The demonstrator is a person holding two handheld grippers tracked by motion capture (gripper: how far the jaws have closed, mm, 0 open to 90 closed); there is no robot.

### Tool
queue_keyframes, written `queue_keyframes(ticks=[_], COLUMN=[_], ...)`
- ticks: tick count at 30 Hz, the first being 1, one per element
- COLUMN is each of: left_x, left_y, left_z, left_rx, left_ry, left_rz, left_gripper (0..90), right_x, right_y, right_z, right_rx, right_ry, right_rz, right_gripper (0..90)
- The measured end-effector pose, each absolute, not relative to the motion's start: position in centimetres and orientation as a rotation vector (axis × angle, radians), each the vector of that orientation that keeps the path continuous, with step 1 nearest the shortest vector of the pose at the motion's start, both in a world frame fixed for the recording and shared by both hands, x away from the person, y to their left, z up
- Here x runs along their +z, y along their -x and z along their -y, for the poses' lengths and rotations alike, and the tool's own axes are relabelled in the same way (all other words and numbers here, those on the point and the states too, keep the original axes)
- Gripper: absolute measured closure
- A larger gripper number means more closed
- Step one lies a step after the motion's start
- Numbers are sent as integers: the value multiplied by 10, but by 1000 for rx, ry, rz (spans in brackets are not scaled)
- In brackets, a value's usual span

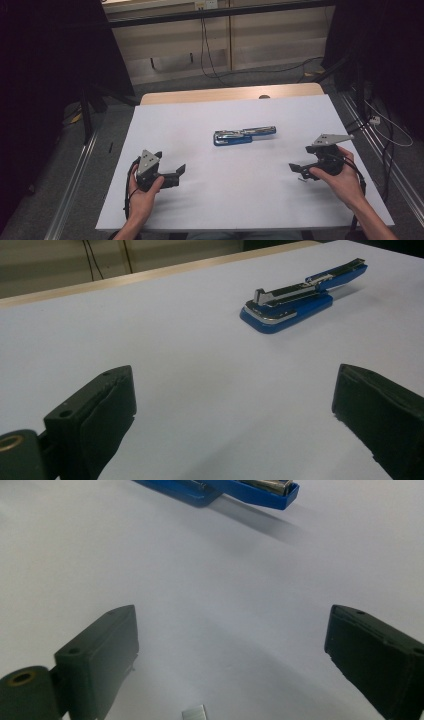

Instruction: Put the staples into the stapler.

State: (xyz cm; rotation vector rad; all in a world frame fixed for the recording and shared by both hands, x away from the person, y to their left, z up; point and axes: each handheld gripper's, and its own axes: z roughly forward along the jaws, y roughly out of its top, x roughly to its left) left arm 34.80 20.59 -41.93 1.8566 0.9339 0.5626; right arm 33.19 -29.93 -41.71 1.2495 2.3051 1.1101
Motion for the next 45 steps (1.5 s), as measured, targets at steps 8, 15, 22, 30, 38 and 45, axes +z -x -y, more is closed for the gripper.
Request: queue_keyframes(ticks=[8, 15, 22, 30, 38, 45], left_x=[-420, -418, -419, -417, -416, -416], left_y=[-348, -346, -345, -344, -344, -344], left_z=[-205, -208, -207, -208, -208, -207], left_rx=[564, 575, 575, 586, 575, 566], left_ry=[-1854, -1849, -1857, -1836, -1823, -1828], left_rz=[-936, -948, -943, -943, -938, -934], left_gripper=[41, 41, 41, 41, 42, 42], right_x=[-419, -418, -417, -420, -422, -423], right_y=[-325, -323, -324, -325, -323, -324], right_z=[305, 307, 307, 303, 301, 297], right_rx=[1060, 1001, 869, 818, 740, 707], right_ry=[-1226, -1185, -1149, -1117, -1093, -1052], right_rz=[-2411, -2515, -2612, -2692, -2740, -2750], right_gripper=[180, 362, 457, 563, 649, 680])
